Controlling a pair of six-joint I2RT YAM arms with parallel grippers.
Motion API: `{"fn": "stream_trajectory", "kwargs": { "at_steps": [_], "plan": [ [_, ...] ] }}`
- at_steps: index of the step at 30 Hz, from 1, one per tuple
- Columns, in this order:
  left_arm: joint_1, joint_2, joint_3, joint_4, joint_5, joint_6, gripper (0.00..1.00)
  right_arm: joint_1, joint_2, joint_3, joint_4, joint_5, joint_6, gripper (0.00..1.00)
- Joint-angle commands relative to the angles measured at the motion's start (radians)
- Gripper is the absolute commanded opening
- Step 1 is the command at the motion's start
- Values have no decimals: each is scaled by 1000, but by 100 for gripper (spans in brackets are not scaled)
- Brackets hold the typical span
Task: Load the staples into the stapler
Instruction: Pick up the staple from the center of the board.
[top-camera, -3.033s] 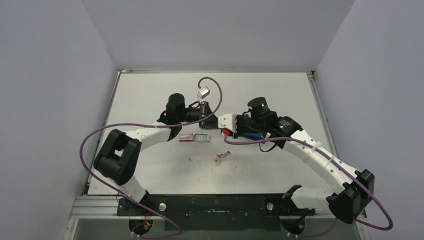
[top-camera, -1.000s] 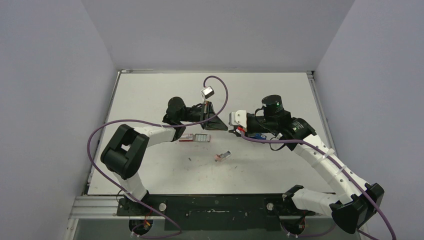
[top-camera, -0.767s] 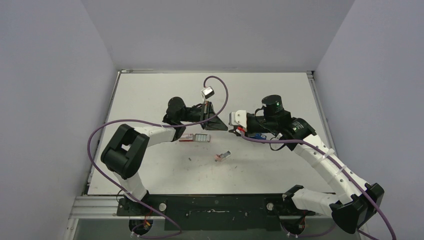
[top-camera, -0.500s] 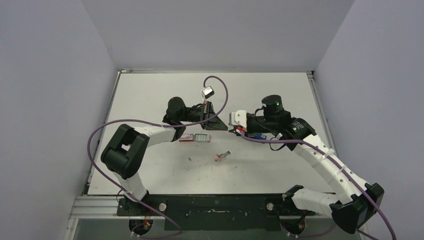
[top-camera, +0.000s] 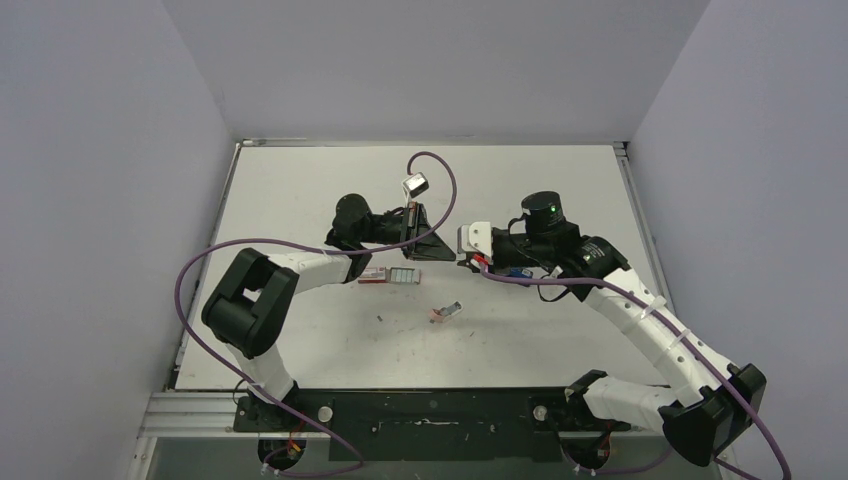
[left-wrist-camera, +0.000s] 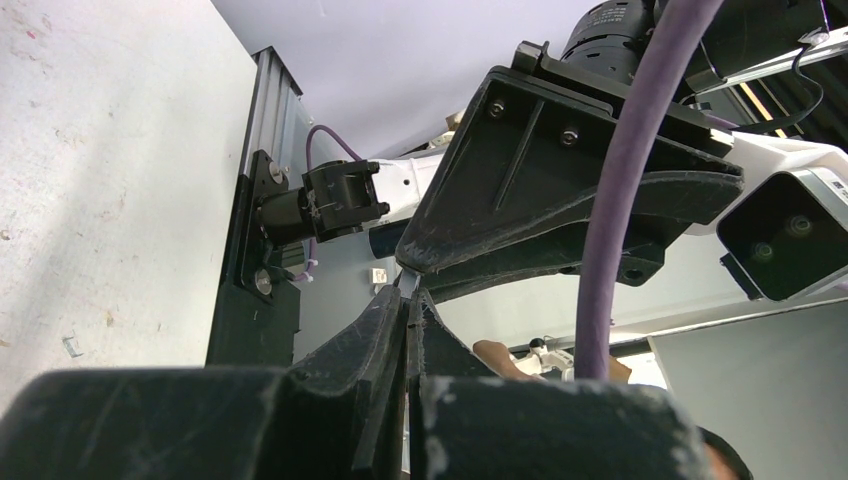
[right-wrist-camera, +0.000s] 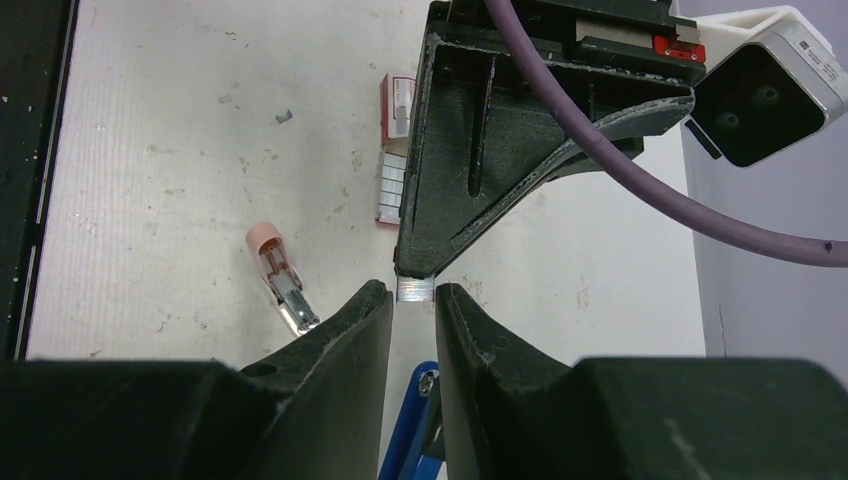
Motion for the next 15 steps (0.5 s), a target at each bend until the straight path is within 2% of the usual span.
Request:
{"fn": "stream_trajectory", "kwargs": {
  "at_steps": [1,15],
  "plan": [
    [-1,-3,16,57,5,15,0,-5,5,1,41,-20,5,24],
    [0,-6,14,42,4,30,0,-23,-7,12,39,-49,18,25]
  ]
}}
